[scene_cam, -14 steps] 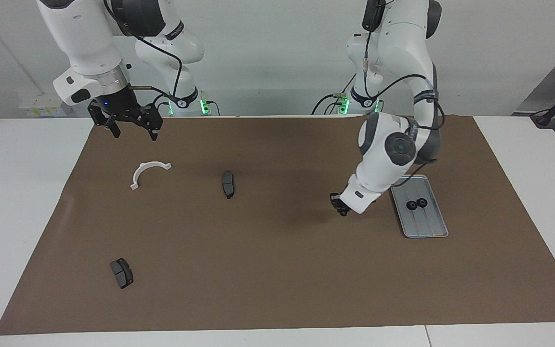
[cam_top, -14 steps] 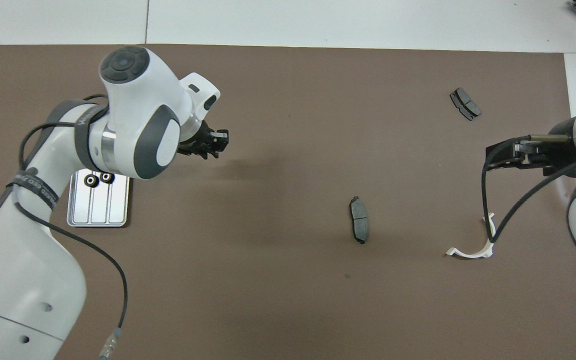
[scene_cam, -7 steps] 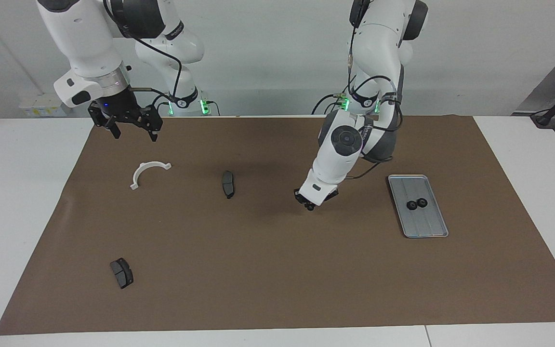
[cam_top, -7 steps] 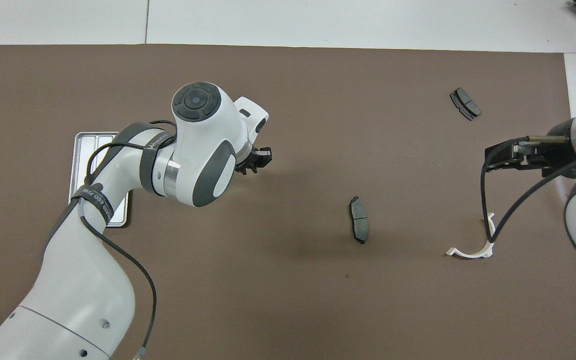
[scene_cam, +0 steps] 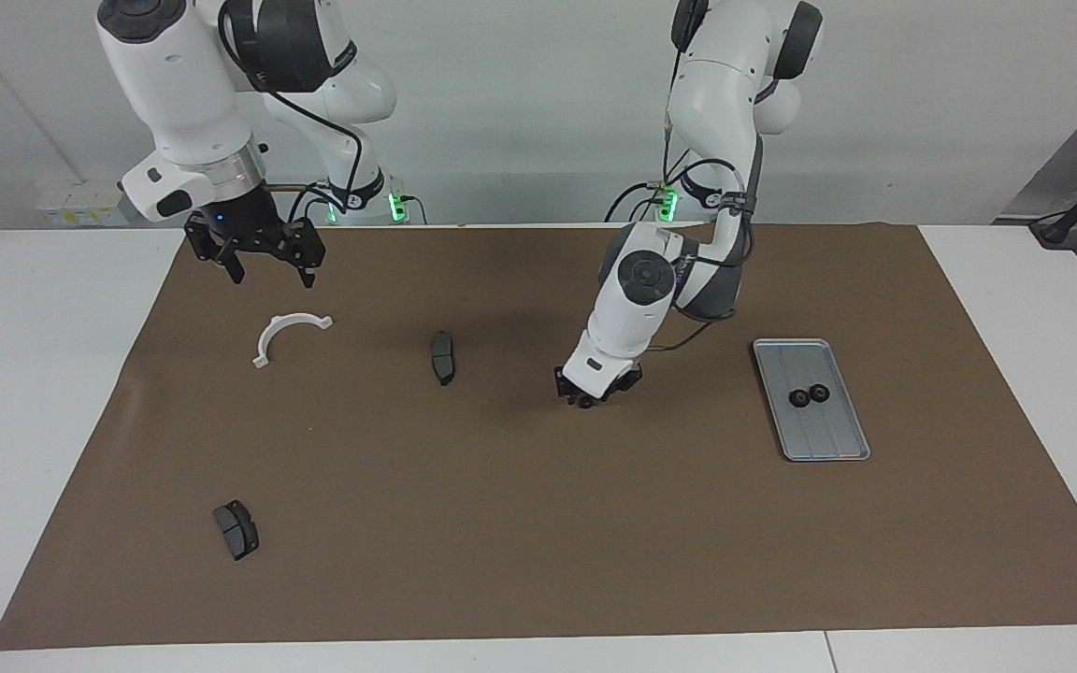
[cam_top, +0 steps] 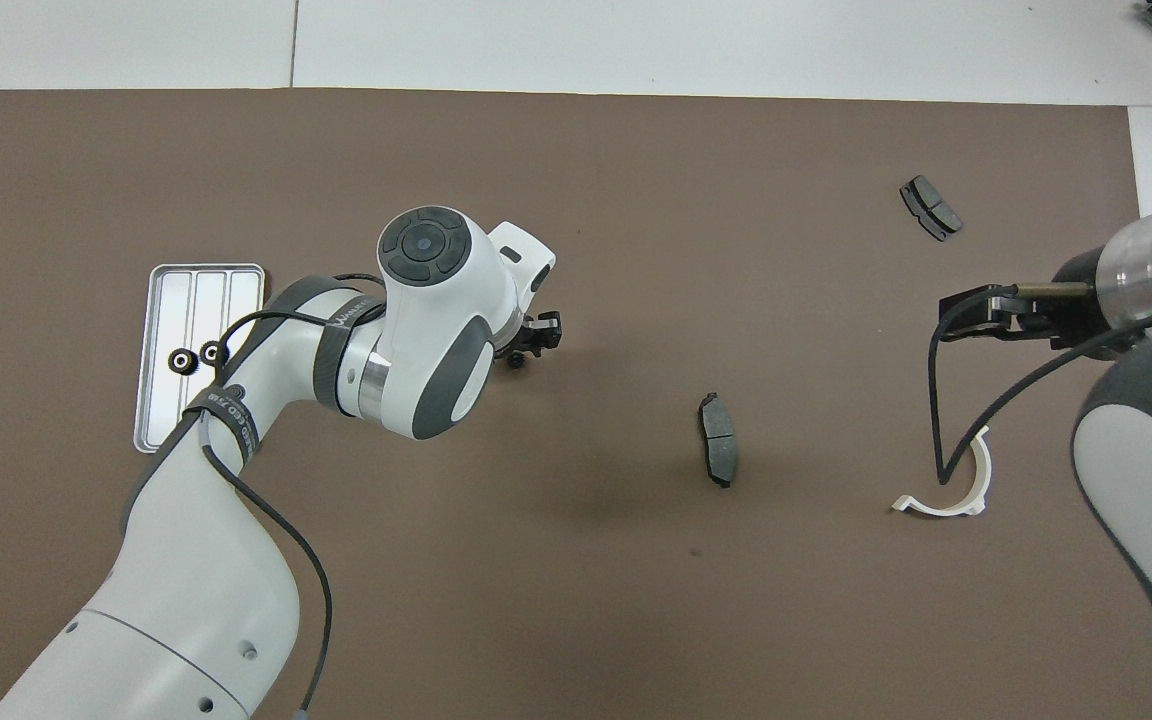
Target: Place bearing gear from tray to pile
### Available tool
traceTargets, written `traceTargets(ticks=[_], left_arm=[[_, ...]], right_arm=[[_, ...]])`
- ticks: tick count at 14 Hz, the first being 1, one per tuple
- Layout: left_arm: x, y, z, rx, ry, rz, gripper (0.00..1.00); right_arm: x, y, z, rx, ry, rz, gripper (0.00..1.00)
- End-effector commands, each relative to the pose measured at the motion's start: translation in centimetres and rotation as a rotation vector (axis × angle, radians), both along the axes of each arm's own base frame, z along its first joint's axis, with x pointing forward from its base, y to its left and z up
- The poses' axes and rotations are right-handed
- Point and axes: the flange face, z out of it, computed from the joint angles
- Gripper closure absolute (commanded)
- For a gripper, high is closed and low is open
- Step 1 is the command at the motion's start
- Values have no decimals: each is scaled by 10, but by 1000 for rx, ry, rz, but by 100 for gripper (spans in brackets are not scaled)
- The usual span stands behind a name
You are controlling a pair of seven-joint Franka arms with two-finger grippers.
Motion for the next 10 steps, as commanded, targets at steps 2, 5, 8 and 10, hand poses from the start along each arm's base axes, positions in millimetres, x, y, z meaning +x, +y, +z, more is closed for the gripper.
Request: traceTargets(ticks=[2,5,8,10], left_arm=[[31,39,35,-20,-55,42,37],[60,111,55,-21,-68,19,43],[78,194,59,-18,-49,-76,45],[83,248,52,-23,-19,-183,48]], right_arm=[[-6,42,-15,25,-46,-2,0],[9,83,-46,37,-68,28,0],[21,137,-88,56,-84,43,0],[22,186,-122,72,-87,16,0]])
